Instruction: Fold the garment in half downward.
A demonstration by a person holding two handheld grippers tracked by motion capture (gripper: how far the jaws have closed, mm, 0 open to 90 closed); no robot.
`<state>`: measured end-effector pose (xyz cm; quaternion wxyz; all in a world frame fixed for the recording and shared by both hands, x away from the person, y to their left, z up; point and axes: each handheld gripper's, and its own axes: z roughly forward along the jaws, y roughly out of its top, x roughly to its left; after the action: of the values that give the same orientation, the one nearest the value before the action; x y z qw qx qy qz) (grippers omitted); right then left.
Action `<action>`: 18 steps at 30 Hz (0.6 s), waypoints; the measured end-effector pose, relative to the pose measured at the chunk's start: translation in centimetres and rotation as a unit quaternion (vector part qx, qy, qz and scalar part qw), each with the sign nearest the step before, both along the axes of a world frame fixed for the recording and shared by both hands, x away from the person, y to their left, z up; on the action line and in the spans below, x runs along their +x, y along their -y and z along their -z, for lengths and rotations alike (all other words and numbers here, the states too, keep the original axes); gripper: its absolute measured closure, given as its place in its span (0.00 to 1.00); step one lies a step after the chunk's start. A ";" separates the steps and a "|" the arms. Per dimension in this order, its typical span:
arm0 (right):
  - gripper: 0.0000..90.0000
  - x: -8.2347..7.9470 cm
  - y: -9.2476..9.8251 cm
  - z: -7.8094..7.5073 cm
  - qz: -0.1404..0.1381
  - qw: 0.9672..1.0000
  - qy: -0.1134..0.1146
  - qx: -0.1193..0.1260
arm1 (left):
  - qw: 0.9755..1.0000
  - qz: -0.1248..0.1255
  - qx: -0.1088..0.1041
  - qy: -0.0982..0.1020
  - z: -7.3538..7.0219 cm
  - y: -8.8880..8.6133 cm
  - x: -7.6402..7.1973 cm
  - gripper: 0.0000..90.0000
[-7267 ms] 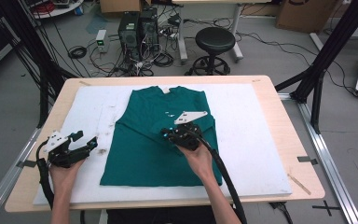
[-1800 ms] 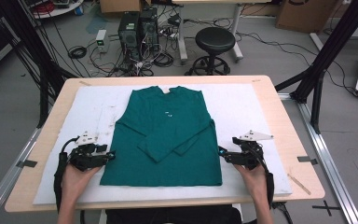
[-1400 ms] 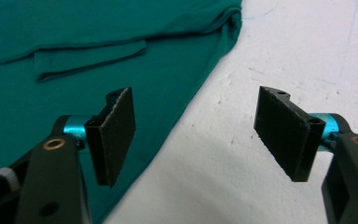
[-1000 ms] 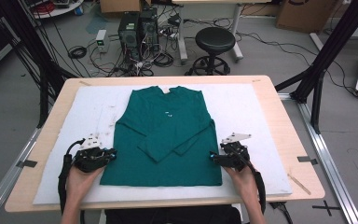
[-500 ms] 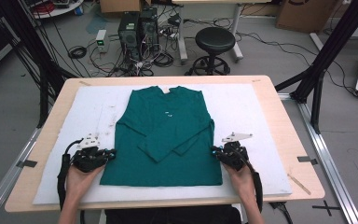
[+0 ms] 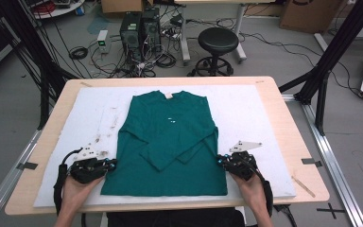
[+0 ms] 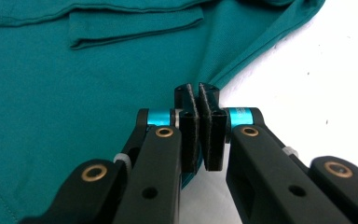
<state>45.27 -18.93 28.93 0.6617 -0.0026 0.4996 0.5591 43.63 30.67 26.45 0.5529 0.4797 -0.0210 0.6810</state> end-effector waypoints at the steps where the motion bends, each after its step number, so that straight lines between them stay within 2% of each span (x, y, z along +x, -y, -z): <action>1: 0.98 0.0 0.1 0.3 0.001 1.000 0.003 -0.002 | 1.000 -0.002 0.003 0.002 0.3 0.1 0.0 0.96; 5: 0.98 0.0 0.5 1.7 -0.002 1.000 0.013 -0.007 | 1.000 -0.002 0.010 0.008 1.5 0.3 -0.2 0.96; 10: 0.98 0.0 1.0 3.4 0.000 1.000 0.026 -0.015 | 1.000 -0.007 0.028 0.011 2.9 0.4 -0.1 0.96; 18: 0.98 -0.1 1.7 5.7 -0.013 0.999 0.029 -0.032 | 0.999 0.007 0.048 0.006 5.0 0.2 -0.3 0.96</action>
<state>45.13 -20.58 23.24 0.6684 -0.0459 0.4975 0.5510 43.38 30.48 21.42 0.5338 0.5016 -0.0598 0.6781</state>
